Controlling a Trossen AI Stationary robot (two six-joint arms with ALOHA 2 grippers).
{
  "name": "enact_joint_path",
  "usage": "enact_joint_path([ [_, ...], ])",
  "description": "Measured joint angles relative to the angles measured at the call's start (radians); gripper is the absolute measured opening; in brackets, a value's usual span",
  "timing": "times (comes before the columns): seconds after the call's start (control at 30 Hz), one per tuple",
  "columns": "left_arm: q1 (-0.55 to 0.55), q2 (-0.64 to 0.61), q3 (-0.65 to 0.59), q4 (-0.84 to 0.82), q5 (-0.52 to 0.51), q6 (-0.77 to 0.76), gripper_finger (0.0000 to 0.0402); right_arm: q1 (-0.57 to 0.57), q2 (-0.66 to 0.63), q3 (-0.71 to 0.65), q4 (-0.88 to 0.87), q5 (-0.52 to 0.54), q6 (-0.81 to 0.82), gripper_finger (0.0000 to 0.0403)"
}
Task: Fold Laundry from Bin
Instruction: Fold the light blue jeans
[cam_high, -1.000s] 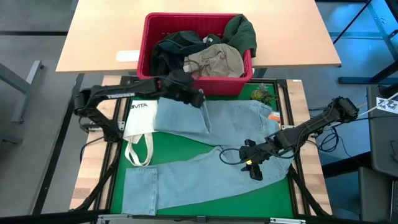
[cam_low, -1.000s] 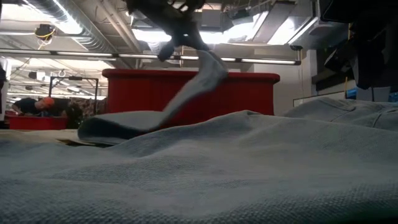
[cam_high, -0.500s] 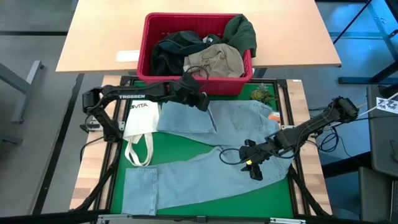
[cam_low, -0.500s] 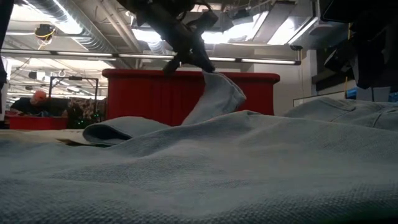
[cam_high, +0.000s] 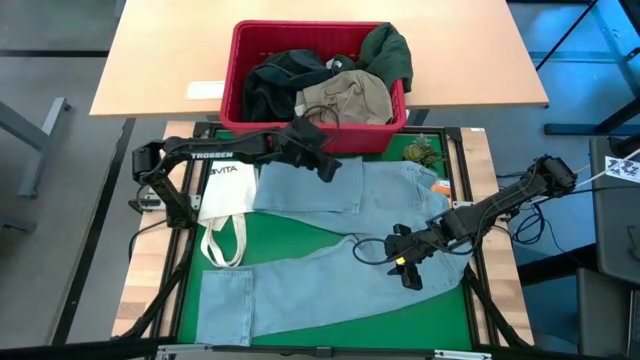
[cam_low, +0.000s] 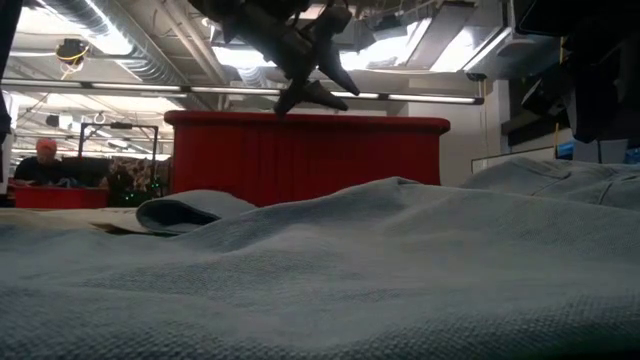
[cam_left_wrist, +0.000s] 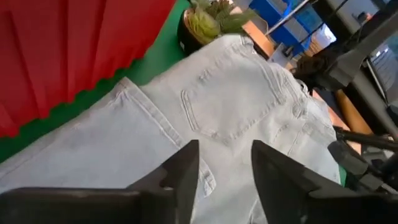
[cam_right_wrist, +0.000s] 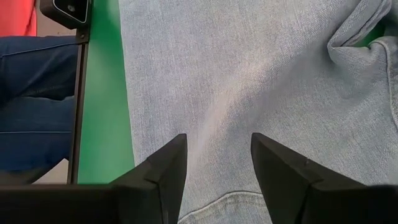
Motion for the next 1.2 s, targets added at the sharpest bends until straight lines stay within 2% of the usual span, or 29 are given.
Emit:
enact_joint_path([
  [0.2,0.051,-0.016,0.001,-0.092,0.229,-0.007,0.0168,0.000,0.000,0.000,-0.001,0.000,0.000,0.0179],
  [0.3,0.080,-0.021,0.001,-0.212,0.320,-0.039,0.0168,0.000,0.000,0.000,0.000,0.000,0.000,0.0179],
  [0.47,0.079,-0.021,0.001,-0.465,0.338,-0.041,0.0168,0.000,0.000,0.000,-0.002,0.000,0.000,0.0179],
  [0.6,0.038,-0.023,0.001,-0.670,0.341,0.008,0.0169,0.000,0.000,0.000,-0.001,0.000,0.000,0.0179],
  [0.77,-0.076,-0.032,0.000,-0.905,0.350,0.032,0.0169,0.000,0.000,0.000,-0.001,0.000,0.000,0.0179],
  [0.87,-0.178,-0.033,0.000,-0.977,0.351,0.077,0.0169,0.000,0.000,0.000,-0.001,0.000,0.000,0.0179],
  [1.0,-0.322,-0.033,0.000,-0.985,0.329,0.101,0.0169,0.000,0.000,0.000,0.001,0.000,0.000,0.0179],
  [1.2,-0.516,-0.033,0.000,-0.983,0.199,0.091,0.0169,0.000,0.000,0.000,0.002,0.000,0.000,0.0179],
])
